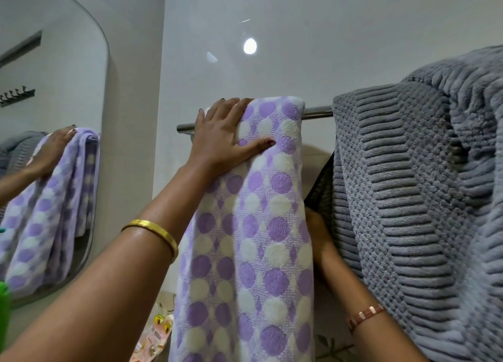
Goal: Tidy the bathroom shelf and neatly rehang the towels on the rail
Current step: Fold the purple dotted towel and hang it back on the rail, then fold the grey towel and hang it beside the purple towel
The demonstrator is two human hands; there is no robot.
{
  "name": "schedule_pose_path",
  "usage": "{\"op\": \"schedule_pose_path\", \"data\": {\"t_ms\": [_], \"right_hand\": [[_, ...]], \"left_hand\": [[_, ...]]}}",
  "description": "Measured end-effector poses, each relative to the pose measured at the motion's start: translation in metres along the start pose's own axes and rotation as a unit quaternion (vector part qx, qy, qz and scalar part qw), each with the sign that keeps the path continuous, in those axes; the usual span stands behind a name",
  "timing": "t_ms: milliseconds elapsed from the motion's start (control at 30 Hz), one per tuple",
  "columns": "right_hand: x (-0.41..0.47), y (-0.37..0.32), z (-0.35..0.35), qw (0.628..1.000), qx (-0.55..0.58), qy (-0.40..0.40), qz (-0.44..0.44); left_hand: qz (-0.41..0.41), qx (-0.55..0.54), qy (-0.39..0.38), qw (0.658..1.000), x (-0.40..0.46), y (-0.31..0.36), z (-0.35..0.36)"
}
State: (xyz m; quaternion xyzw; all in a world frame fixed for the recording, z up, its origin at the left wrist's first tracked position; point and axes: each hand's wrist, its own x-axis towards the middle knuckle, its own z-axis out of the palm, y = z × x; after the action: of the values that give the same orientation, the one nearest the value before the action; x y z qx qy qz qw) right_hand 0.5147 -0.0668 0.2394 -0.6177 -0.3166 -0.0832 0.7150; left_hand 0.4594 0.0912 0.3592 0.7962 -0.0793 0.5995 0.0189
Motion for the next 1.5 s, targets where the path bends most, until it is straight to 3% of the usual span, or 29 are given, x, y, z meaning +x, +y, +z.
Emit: {"op": "schedule_pose_path", "data": {"t_ms": [300,433,533,733,900,1033,1133,1200,1300,1400,1500], "right_hand": [[-0.006,-0.026,0.010,0.997,0.047,-0.013,-0.066],[-0.010,-0.026,0.008,0.996,-0.024,0.027,-0.082],[-0.014,-0.043,0.009,0.980,-0.103,0.080,-0.148],[-0.024,-0.103,0.005,0.927,-0.221,0.137,-0.270],[-0.035,-0.149,-0.033,0.866,-0.314,0.188,-0.340],[-0.046,-0.181,-0.079,0.762,-0.435,0.283,-0.388],[-0.043,-0.194,-0.116,0.691,-0.550,0.333,-0.330],[-0.041,-0.195,-0.136,0.698,-0.593,0.325,-0.235],[-0.037,-0.185,-0.152,0.747,-0.584,0.282,-0.146],[-0.037,-0.179,-0.159,0.767,-0.554,0.281,-0.159],[-0.044,-0.176,-0.161,0.755,-0.560,0.285,-0.190]], "left_hand": [[-0.025,-0.007,0.028,0.999,-0.015,0.001,0.009],[-0.027,-0.017,0.020,0.999,-0.042,0.001,0.014],[-0.072,-0.075,0.029,0.994,-0.062,0.011,0.013],[-0.070,-0.221,0.120,0.965,-0.057,0.069,-0.007],[-0.036,-0.316,0.126,0.940,-0.027,0.135,-0.014],[-0.011,-0.342,0.109,0.933,-0.006,0.180,-0.007],[-0.017,-0.390,0.087,0.917,0.001,0.211,0.002],[-0.021,-0.398,0.078,0.914,0.002,0.227,0.010],[-0.026,-0.391,0.096,0.915,-0.002,0.238,0.021],[-0.044,-0.400,0.097,0.910,-0.008,0.240,0.025],[-0.066,-0.413,0.092,0.903,-0.017,0.242,0.024]]}}
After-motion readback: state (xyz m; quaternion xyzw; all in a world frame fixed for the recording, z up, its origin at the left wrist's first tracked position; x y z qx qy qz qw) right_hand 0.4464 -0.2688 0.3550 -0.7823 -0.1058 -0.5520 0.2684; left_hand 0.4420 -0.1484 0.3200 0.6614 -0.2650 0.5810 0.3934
